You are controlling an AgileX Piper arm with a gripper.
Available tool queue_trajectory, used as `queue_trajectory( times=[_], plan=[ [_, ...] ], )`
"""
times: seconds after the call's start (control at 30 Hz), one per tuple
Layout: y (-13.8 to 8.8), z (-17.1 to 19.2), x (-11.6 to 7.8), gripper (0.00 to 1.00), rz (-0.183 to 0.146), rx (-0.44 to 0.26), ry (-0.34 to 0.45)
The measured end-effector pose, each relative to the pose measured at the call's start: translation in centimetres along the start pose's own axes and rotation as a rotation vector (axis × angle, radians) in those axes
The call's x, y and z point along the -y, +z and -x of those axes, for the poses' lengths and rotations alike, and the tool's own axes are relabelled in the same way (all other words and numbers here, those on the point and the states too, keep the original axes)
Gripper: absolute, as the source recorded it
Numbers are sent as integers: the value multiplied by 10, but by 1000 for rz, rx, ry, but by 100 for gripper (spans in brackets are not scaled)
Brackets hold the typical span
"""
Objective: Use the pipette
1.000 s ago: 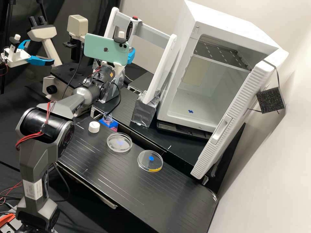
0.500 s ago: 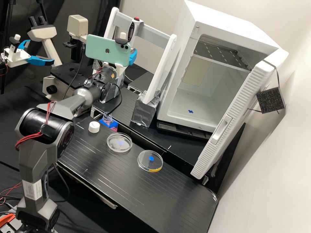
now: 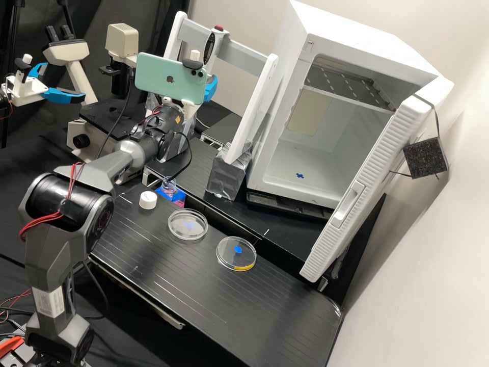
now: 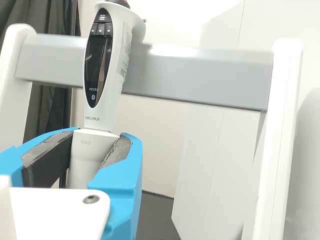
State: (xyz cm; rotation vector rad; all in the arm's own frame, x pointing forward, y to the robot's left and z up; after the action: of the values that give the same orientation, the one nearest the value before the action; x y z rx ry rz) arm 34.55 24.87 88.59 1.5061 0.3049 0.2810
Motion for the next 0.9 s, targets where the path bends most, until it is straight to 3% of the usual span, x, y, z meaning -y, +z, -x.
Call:
queue_trajectory(
  times=[0.17, 0.53, 0.73, 0.9],
  plan=[
    [-2, -7, -7, 0, -20, -6, 29],
    [13, 11, -12, 0, -8, 15, 73],
    [21, 37, -15, 0, -66, 36, 88],
    [24, 60, -22, 0, -124, 19, 145]
  ],
)
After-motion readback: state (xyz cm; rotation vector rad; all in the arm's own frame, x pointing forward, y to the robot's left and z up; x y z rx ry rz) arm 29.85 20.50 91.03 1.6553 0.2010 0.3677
